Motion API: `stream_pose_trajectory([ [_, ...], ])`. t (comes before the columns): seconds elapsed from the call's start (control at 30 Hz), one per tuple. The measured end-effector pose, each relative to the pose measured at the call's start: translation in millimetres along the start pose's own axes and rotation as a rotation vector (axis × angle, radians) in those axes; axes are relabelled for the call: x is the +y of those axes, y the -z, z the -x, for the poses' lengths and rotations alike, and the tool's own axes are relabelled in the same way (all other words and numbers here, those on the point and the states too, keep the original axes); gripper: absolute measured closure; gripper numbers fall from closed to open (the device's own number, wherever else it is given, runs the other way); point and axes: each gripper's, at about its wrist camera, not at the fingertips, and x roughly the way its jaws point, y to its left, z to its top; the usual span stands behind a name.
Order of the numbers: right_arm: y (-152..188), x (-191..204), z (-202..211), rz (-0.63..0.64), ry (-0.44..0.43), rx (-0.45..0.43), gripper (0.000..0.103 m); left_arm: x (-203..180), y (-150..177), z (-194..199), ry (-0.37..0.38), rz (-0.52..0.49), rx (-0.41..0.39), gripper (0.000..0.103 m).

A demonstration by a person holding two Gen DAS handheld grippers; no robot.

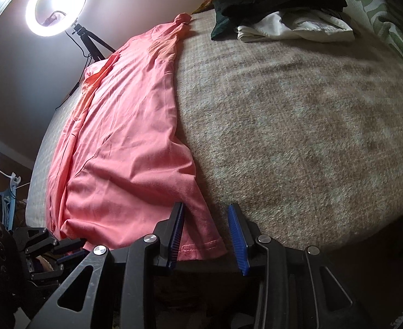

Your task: Fold small clothes

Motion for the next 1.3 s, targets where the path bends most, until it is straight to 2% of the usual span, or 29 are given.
stream_pose_trajectory([
  [0.07,0.1,1.1,-0.5,0.003,0.016,-0.002,0.073,7.4,-0.8,1.4,0.038,0.048,-0.002,0.103],
  [0.17,1.2,-0.2,-1.0,-0.008,-0.027,0.013,0.101,10.0,-1.8,10.5,0.125,0.109,-0.021,0.103],
  [0.2,2.1,-0.2,1.1,-0.013,-0.046,0.011,0.103,7.2,-1.8,14.0,0.144,0.109,-0.028,0.103],
  [0.3,3.3,-0.5,14.3,-0.012,-0.094,-0.023,0.103,-4.7,0.3,18.5,0.177,0.070,-0.031,0.103],
  [0.4,2.3,-6.2,21.8,-0.026,-0.042,-0.049,0.103,-10.0,3.8,8.4,0.167,0.047,0.005,0.103],
  [0.5,6.5,-8.1,11.3,-0.015,-0.011,0.009,0.103,-8.7,6.1,6.3,0.163,0.055,0.024,0.103],
  [0.6,10.5,-1.3,6.4,0.048,0.055,0.033,0.103,-4.0,2.7,14.6,0.153,0.076,0.002,0.103],
  [0.7,7.1,-8.4,13.8,0.009,0.032,0.021,0.103,5.6,-3.2,23.8,0.153,0.115,-0.027,0.096],
  [0.77,3.8,-15.6,22.3,-0.032,-0.028,0.007,0.099,9.2,-6.1,29.3,0.134,0.126,-0.050,0.086],
  [0.83,-0.1,-21.1,30.4,-0.057,-0.023,-0.027,0.094,13.3,-8.7,32.5,0.122,0.127,-0.063,0.086],
  [0.87,-2.3,-24.6,34.8,-0.077,-0.035,-0.045,0.079,16.2,-9.4,33.8,0.115,0.135,-0.066,0.086],
  [0.9,-3.8,-27.0,38.1,-0.090,-0.049,-0.058,0.072,19.5,-10.1,34.6,0.114,0.152,-0.067,0.086],
  [1.0,-12.4,-26.6,47.5,-0.098,-0.086,-0.102,0.072,22.6,-15.3,33.4,0.118,0.181,-0.064,0.085],
  [1.13,-32.6,-14.8,63.7,-0.046,-0.108,-0.164,0.069,10.4,-31.2,29.2,0.108,0.163,-0.083,0.060],
  [1.3,-63.3,-4.6,87.0,0.032,-0.118,-0.271,0.064,-16.4,-56.4,19.0,0.122,0.121,-0.126,0.058],
])
